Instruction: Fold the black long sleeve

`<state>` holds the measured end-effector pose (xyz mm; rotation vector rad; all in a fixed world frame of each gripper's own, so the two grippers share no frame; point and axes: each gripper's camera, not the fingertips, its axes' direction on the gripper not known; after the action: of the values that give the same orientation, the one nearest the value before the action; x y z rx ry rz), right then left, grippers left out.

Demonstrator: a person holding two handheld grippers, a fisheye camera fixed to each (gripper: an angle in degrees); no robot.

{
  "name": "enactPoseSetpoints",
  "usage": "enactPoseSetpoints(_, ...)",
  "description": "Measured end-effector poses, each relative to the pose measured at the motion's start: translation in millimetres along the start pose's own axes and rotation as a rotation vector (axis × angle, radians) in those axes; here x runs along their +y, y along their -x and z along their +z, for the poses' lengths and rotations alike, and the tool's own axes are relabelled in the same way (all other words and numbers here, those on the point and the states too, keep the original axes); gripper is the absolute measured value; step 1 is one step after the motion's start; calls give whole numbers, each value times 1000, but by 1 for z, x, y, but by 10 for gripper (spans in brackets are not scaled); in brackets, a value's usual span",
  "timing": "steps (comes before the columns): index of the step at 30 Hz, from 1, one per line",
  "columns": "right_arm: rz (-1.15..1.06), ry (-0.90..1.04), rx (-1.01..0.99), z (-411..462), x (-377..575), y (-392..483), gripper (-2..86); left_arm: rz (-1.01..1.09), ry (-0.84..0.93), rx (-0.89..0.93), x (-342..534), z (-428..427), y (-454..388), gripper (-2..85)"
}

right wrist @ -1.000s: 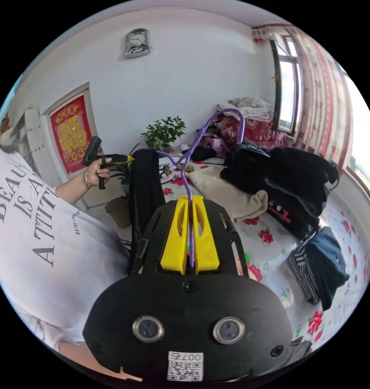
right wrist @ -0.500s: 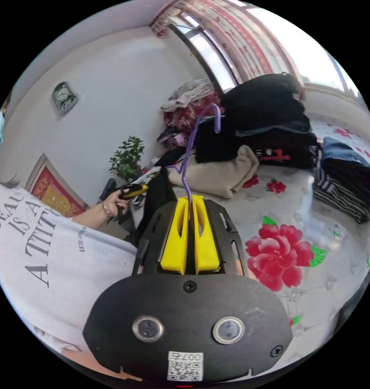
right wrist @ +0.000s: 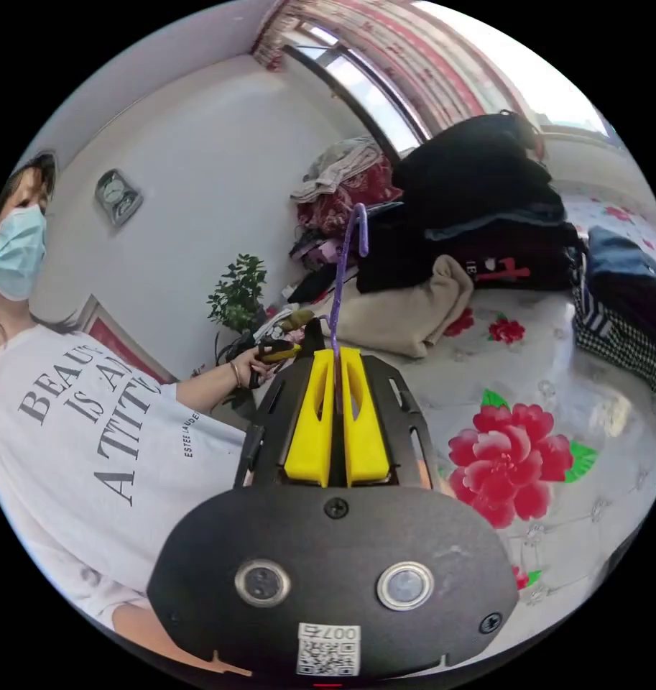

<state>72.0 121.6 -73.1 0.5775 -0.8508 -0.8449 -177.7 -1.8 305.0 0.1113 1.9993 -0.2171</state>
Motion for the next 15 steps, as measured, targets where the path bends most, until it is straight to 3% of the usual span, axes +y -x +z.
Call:
enactPoseSetpoints(1, 58, -4, -26, -3, 9, -11, -1, -76, 8, 29, -5, 10, 10, -10)
enactPoseSetpoints(4, 184, -54, -24, -10, 34, -30, -1, -8, 9, -80, -22, 31, -2, -9)
enactPoseSetpoints(9, 162, -71, -72, -12, 63, -28, -2, -104, 20, -49, -53, 44, 6, -5)
enactPoseSetpoints(12, 80, -2, -45, -12, 61, -12, -2, 170, 131, -147, -68, 64, -21, 10)
enactPoseSetpoints(15, -4, 69, -13, -11, 52, 1, -2, 556, 162, -281, -59, 70, -81, 85)
